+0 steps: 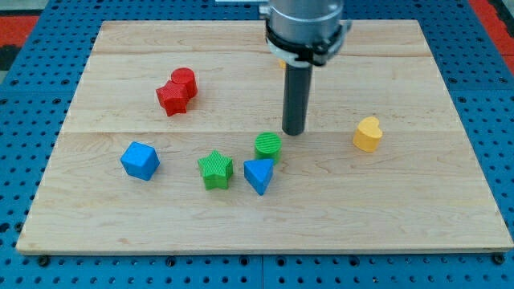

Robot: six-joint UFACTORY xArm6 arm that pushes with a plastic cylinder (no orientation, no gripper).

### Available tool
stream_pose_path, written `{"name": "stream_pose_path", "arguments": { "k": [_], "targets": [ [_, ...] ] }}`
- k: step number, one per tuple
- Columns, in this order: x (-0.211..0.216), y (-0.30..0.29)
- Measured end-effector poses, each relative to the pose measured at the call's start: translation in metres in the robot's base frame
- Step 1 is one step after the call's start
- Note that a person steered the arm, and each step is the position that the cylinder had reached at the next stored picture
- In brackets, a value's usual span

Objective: Push blue cube closer to green star

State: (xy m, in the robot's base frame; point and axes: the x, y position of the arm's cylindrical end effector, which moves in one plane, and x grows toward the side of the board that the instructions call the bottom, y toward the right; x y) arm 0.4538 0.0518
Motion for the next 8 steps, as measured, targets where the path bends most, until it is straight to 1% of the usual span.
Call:
{"name": "stream_pose_path", "arguments": {
  "k": [1, 2, 4, 5, 6, 8],
  "targets": [
    [0.012, -0.031],
    [0.011, -0.076],
    [-0.026, -0.113],
    [-0.032, -0.114],
    [-0.032, -0.127],
    [-0.032, -0.174]
  ]
}}
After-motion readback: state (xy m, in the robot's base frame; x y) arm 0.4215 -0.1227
